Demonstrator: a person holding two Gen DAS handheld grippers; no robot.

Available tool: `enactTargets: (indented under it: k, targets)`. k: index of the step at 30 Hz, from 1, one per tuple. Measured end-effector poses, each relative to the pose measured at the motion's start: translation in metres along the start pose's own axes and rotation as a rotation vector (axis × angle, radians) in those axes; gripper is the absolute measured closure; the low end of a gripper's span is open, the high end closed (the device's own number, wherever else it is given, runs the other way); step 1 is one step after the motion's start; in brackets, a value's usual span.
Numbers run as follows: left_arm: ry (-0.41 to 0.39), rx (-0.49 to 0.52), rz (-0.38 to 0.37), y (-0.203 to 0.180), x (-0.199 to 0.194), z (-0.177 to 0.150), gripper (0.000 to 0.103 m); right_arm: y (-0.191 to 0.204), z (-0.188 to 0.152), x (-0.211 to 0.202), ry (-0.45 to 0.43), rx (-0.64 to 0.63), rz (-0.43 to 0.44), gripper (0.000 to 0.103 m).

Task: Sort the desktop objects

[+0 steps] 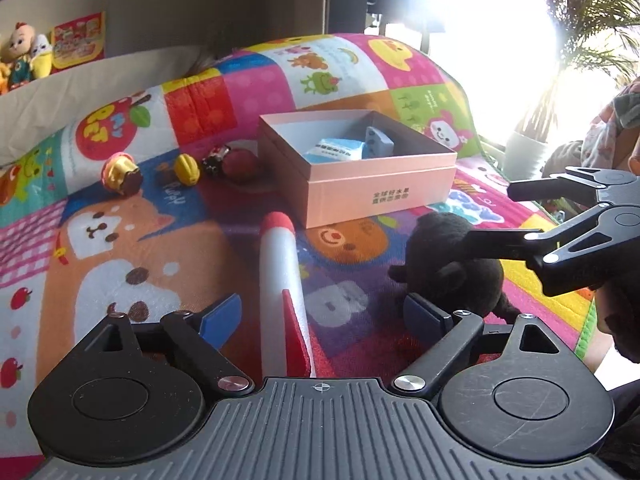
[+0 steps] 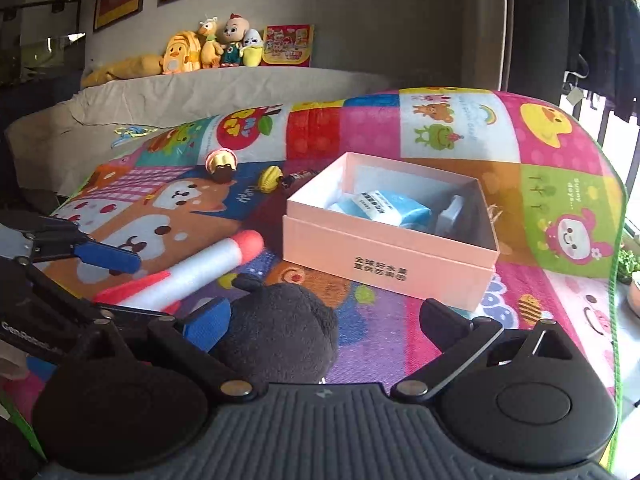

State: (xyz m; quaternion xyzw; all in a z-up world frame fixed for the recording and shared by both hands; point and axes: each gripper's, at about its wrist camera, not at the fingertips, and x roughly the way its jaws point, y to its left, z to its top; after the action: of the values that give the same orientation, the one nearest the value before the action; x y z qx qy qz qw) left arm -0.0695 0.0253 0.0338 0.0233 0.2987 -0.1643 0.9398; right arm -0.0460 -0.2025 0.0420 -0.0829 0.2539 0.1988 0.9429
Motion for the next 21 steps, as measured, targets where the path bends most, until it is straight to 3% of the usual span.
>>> enactTargets:
  k: [10, 17, 21]
  targets:
    - [-0.012, 0.028, -0.052, -0.014, 0.004, 0.009, 0.008, -0.066, -0.028, -0.017, 0.055, 0.158, -0.171, 0.000]
    - [0.008, 0.040, -0.067, -0.020, 0.007, 0.006, 0.007, -0.063, -0.026, -0.020, 0.034, 0.073, -0.249, 0.000]
    - [0.009, 0.026, -0.057, -0.017, 0.008, 0.007, 0.007, -0.069, -0.015, -0.023, 0.022, 0.153, -0.160, 0.000]
